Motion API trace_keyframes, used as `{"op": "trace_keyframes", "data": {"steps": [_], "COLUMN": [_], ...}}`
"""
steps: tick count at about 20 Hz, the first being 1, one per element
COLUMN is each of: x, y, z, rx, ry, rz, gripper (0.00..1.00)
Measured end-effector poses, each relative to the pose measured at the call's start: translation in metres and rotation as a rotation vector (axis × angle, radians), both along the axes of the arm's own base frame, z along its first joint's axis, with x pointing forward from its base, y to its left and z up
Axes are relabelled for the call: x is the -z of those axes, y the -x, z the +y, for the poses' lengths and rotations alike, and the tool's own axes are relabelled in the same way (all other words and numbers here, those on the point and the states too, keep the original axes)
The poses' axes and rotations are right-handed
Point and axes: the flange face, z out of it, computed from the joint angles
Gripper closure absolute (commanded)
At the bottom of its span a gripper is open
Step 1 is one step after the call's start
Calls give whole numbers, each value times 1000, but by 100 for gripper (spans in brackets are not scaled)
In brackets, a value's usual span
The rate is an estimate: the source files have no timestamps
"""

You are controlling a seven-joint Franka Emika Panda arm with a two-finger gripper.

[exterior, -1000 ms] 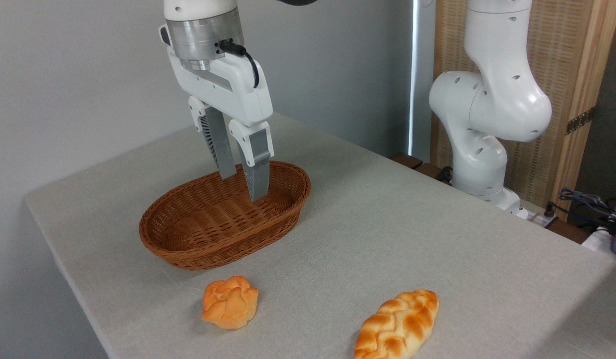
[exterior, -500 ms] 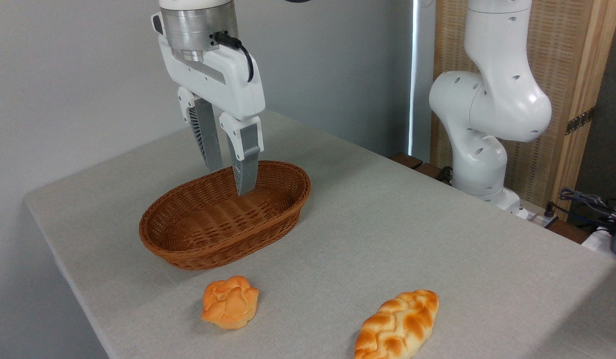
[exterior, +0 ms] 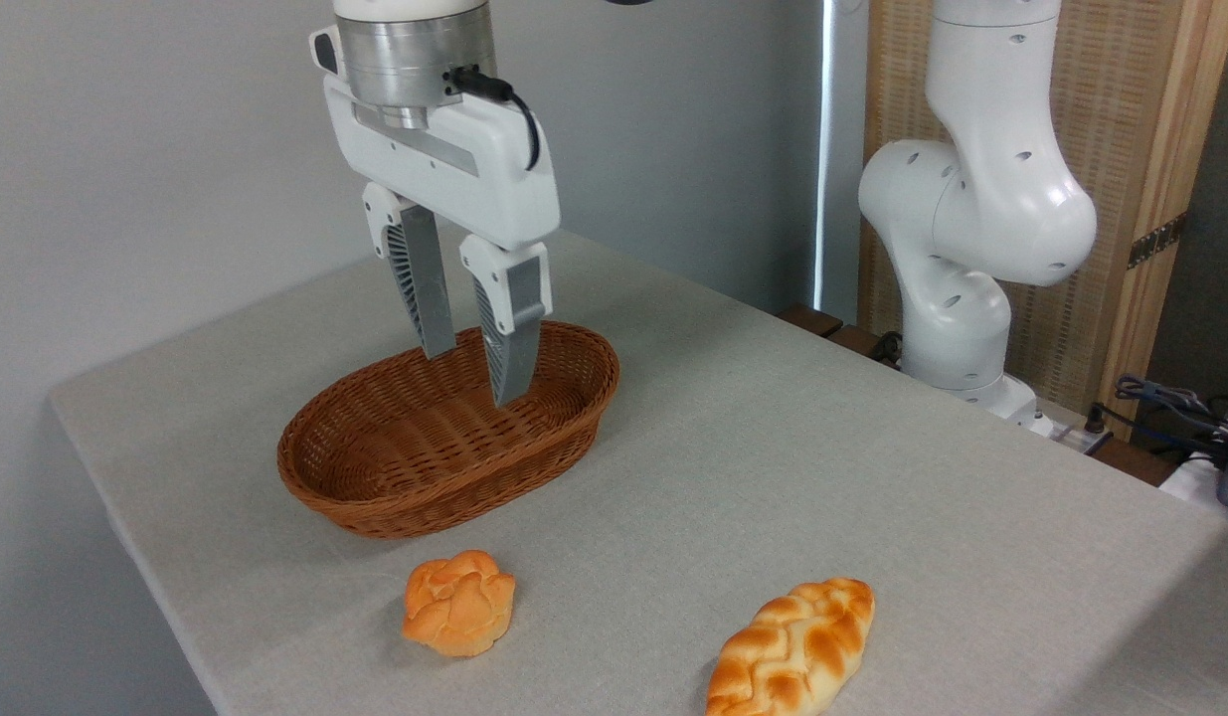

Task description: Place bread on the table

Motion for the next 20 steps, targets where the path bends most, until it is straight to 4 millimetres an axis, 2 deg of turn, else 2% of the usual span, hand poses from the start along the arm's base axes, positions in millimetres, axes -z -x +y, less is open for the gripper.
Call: {"op": "trace_keyframes", "data": {"steps": [3,12,20], "x": [0,2,-12], "y": [0,3,2], "z": [5,0,2], "rx": [-5,24,24], "ry": [0,-1,-4], "rz": [0,26,37], "gripper": [0,0,0]}}
